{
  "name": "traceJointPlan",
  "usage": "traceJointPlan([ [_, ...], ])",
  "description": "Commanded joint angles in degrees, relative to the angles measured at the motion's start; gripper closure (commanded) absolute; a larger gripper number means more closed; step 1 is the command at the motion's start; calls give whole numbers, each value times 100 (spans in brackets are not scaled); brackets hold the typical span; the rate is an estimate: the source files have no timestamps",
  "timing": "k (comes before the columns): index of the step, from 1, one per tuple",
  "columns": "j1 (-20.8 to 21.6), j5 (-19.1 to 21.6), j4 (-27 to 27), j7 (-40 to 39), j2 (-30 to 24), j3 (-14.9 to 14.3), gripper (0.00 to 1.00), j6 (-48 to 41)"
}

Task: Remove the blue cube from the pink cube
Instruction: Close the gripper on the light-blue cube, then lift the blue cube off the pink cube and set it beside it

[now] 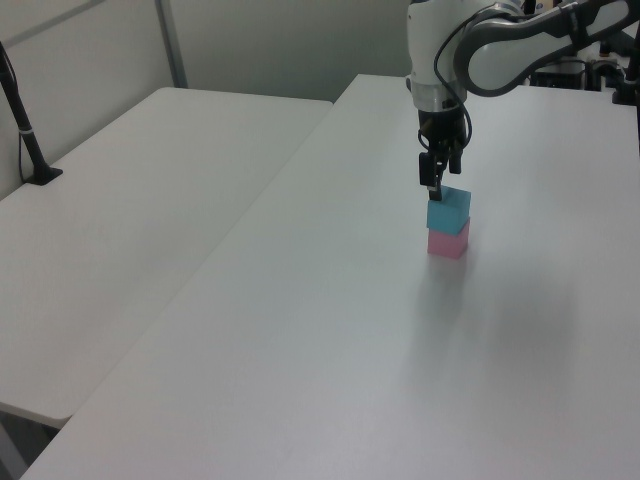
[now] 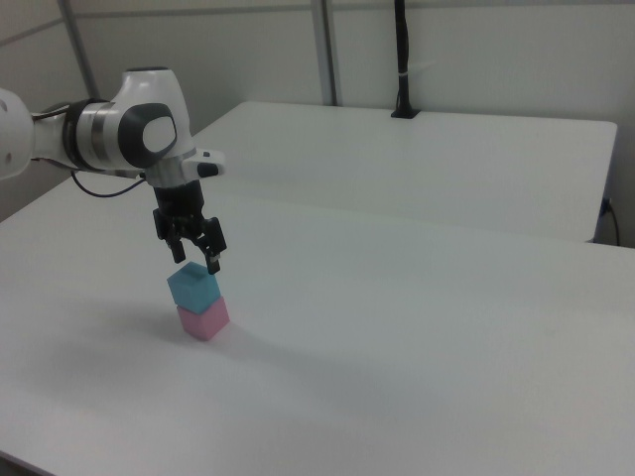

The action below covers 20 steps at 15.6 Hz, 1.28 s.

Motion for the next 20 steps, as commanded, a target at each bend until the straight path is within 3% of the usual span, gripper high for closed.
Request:
traceJointPlan([
  [1,80,31,-206,110,-63,-14,0,132],
  [7,133,31,-364,171,60,12,0,307],
  [8,133,22,-486,171,68,73,16,464],
  [10,133,13,-549,162,68,83,58,588],
  [11,133,13,-541,145,60,83,66,589],
  [12,124,22,-506,153,60,83,83,571],
  [13,106,22,-479,154,51,83,87,536],
  [18,-77,22,-76,101,59,39,85,465],
  [20,-236,22,214,48,339,39,85,553],
])
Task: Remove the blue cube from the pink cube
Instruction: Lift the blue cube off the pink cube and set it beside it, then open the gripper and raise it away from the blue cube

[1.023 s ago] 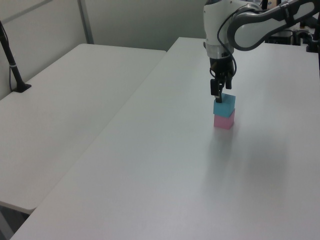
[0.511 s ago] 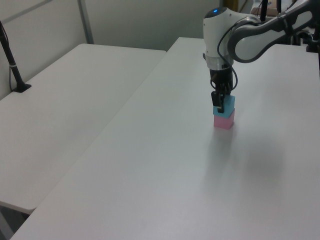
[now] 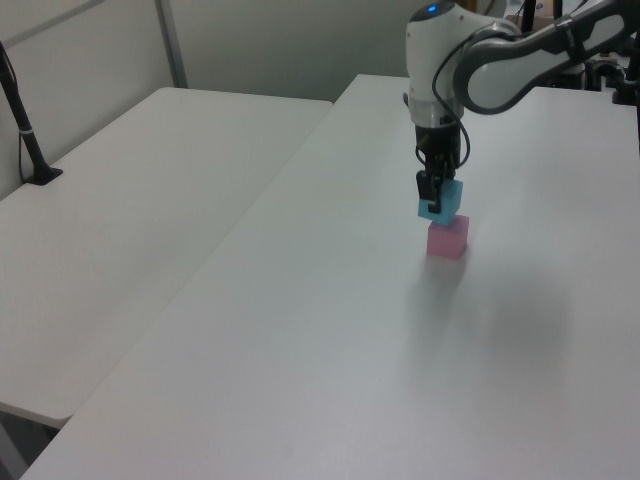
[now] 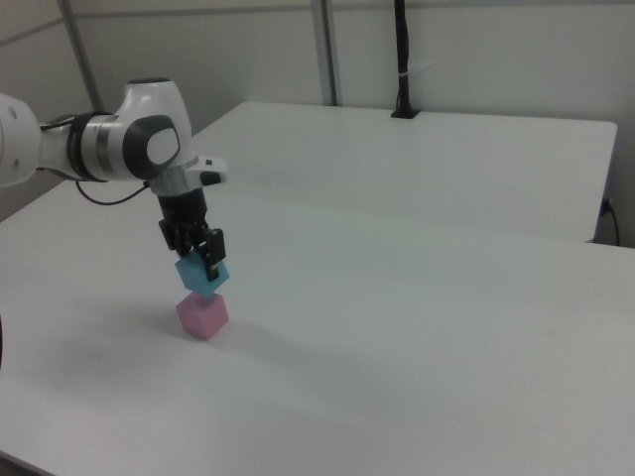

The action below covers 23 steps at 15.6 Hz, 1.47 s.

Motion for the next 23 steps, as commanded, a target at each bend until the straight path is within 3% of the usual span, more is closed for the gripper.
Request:
traceJointPlan([
  [1,-231,30,601,-5,434,-22,85,133],
  [4,-301,4,1112,-14,1111,-22,85,168],
  [8,-328,3,1210,3,1507,-22,84,904],
  [11,-328,3,1219,39,1684,-22,72,1371],
  [12,-328,12,1219,39,1675,-22,49,1416],
  [13,-328,21,1219,56,1658,-22,4,1407],
  [17,-371,-6,1192,56,1325,-22,0,1224],
  [23,-626,-49,1166,-163,165,-22,0,-357],
])
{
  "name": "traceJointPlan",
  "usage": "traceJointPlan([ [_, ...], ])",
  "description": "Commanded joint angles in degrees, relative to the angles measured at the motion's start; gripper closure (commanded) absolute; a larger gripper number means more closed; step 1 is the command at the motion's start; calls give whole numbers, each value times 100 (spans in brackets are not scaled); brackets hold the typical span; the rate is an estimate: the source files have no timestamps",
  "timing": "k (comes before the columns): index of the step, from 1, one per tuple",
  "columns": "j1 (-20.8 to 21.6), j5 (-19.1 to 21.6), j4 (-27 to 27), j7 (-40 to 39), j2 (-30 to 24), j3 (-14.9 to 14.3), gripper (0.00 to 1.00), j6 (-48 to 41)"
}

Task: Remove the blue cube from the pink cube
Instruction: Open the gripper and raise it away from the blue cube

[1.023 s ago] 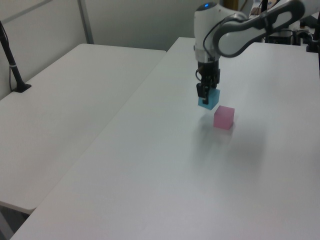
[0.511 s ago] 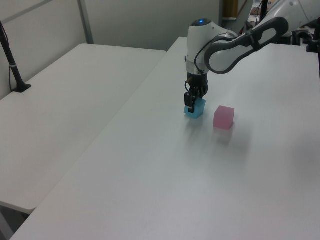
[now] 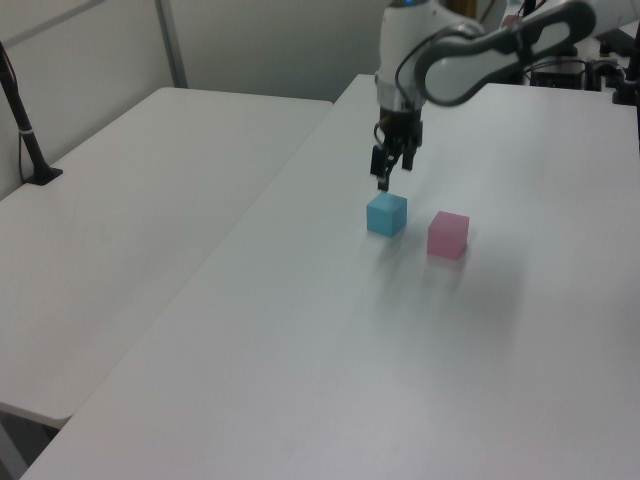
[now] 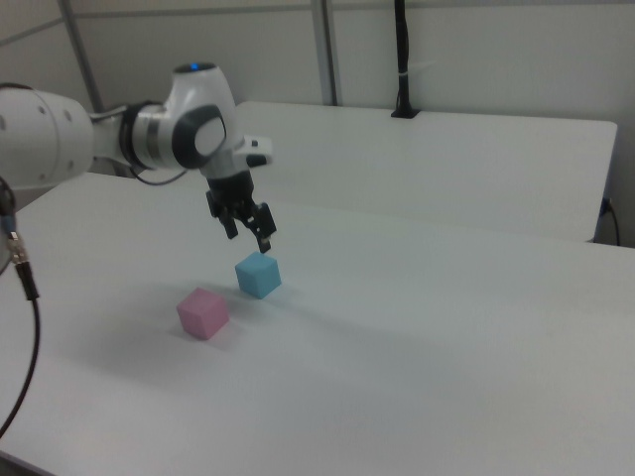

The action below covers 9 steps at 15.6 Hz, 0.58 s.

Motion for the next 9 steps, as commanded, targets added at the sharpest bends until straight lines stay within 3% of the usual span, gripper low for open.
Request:
traceJointPlan([
  [1,-213,-43,-188,-208,-978,-15,0,-975],
  [6,-345,-8,-276,-261,-1594,-15,0,-1811],
  [9,-363,10,-276,-261,-1639,-15,0,-1988],
])
